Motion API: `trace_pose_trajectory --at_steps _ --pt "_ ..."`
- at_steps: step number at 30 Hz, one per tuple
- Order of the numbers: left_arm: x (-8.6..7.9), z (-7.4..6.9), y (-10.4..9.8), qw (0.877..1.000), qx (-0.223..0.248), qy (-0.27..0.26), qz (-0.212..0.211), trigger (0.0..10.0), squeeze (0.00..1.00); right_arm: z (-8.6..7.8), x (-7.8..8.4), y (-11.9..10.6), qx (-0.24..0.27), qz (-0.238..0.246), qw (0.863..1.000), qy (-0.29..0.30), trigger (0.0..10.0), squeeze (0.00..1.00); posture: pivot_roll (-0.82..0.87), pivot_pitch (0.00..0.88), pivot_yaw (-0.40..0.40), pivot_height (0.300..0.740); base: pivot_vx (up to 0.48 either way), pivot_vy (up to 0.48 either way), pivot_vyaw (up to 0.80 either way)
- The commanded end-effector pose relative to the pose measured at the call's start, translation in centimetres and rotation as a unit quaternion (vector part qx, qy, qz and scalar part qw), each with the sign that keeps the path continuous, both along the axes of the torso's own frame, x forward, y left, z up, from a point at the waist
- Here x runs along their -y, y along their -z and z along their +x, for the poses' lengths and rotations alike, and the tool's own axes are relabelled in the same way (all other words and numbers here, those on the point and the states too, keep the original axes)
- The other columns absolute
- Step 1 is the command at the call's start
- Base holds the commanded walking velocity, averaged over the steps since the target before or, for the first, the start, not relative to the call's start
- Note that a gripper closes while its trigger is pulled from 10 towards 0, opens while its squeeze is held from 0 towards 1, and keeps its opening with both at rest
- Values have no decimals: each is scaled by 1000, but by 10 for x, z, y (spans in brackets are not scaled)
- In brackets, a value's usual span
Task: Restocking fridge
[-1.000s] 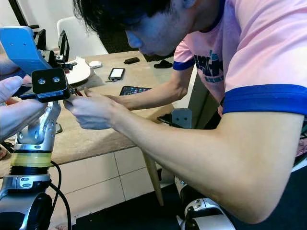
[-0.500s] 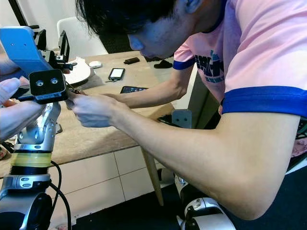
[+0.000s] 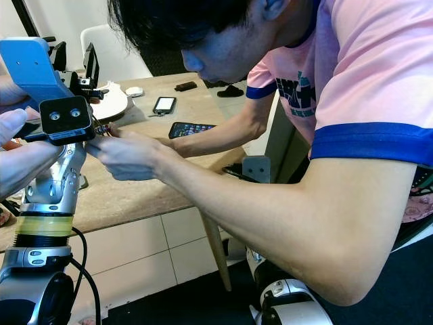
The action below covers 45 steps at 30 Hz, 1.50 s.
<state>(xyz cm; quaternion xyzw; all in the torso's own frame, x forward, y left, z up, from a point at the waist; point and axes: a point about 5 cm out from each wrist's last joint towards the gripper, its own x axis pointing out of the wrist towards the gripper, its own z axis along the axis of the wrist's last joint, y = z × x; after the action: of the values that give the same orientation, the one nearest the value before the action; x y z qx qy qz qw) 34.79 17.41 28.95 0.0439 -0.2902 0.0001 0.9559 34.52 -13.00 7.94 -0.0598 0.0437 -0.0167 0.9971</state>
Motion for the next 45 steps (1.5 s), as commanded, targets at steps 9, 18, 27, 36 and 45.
trace_pose_trajectory --at_steps 9,18,27,36,45 --pt "3 1 2 1000 -10 1 15 10000 0 3 0 -3 4 5 1000 5 10000 0 37 0 40 740 0 0 0" --pt "2 1 2 1000 -8 1 18 10000 0 3 0 -3 4 5 1000 5 10000 0 38 0 40 740 0 0 0" --pt "4 0 2 1000 -8 2 26 10000 0 3 0 -2 2 5 1000 6 10000 0 37 0 40 740 0 0 0" --pt "3 1 2 1000 -12 4 14 10000 0 2 0 -1 1 4 1000 5 10000 0 39 0 39 740 0 0 0" --pt "1 2 2 1000 -16 5 -2 10000 0 2 -1 0 -1 3 1000 3 10000 0 40 0 39 740 0 0 0"
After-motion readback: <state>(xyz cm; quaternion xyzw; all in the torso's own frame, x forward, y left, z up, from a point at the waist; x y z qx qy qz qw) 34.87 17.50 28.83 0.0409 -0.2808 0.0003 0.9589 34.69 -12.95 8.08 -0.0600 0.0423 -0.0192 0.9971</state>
